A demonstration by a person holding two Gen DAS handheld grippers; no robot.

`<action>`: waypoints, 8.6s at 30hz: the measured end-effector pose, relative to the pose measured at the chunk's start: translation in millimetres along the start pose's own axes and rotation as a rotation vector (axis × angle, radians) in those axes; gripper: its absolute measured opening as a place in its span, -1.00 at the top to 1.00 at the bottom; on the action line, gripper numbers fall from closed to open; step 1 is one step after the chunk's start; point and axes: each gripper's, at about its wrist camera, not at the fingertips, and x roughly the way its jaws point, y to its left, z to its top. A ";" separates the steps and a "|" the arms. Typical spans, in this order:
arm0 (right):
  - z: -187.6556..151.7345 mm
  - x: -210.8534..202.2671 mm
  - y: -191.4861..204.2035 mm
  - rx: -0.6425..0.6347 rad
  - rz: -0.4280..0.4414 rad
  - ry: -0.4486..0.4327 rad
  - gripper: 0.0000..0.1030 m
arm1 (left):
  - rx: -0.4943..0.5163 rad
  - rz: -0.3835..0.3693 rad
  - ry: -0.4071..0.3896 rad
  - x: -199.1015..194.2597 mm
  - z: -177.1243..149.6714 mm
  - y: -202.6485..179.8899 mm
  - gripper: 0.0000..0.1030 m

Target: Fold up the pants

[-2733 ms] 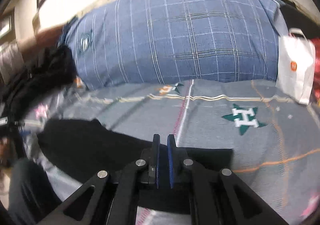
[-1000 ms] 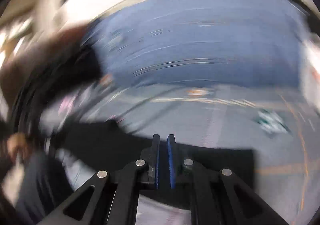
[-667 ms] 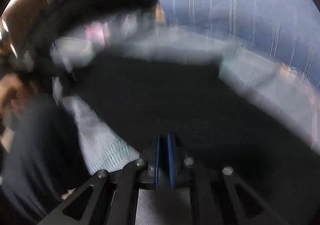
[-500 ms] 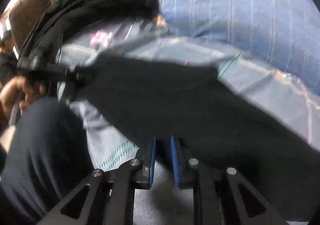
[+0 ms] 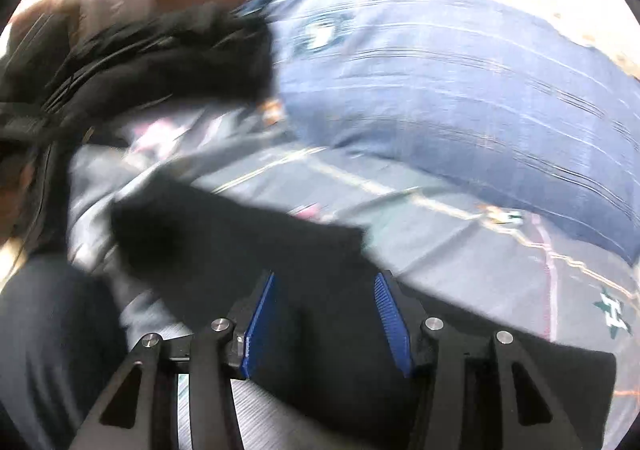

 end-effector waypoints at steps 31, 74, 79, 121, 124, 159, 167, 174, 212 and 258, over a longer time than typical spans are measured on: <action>-72.0 -87.4 -157.5 0.535 -0.360 0.035 -0.03 | -0.021 -0.124 0.032 100.6 14.3 -56.0 -0.27; -82.8 -150.7 -238.9 0.793 -0.334 -0.095 -0.06 | 0.175 0.234 -0.184 87.3 -4.4 -91.7 -0.27; -75.2 -143.9 -222.0 0.783 -0.197 -0.084 -0.06 | 0.158 0.206 -0.294 67.0 -3.9 -92.9 -0.36; -178.5 -101.9 -229.5 1.411 0.087 -0.118 0.10 | -0.222 -0.109 -0.008 106.2 -7.0 -46.9 -0.59; -174.5 -103.2 -227.1 1.382 0.036 -0.108 0.23 | -0.207 -0.099 -0.011 106.4 -6.8 -48.9 -0.59; -175.1 -104.1 -224.5 1.391 -0.035 -0.078 0.55 | -0.101 -0.026 0.031 114.8 -10.5 -64.6 -0.61; -171.8 -104.3 -221.0 1.369 -0.063 -0.081 0.56 | -0.107 -0.029 0.028 114.7 -9.7 -63.8 -0.61; -173.4 -103.4 -222.8 1.400 -0.062 -0.070 0.60 | -0.109 -0.027 0.016 114.2 -10.8 -64.6 -0.61; -167.5 -105.8 -215.1 1.398 -0.125 -0.060 0.74 | -0.131 -0.046 -0.014 114.7 -14.2 -63.3 -0.64; -41.1 -85.9 -44.6 0.522 0.170 -0.105 0.85 | -0.403 -0.240 -0.111 90.0 -2.6 -14.7 -0.69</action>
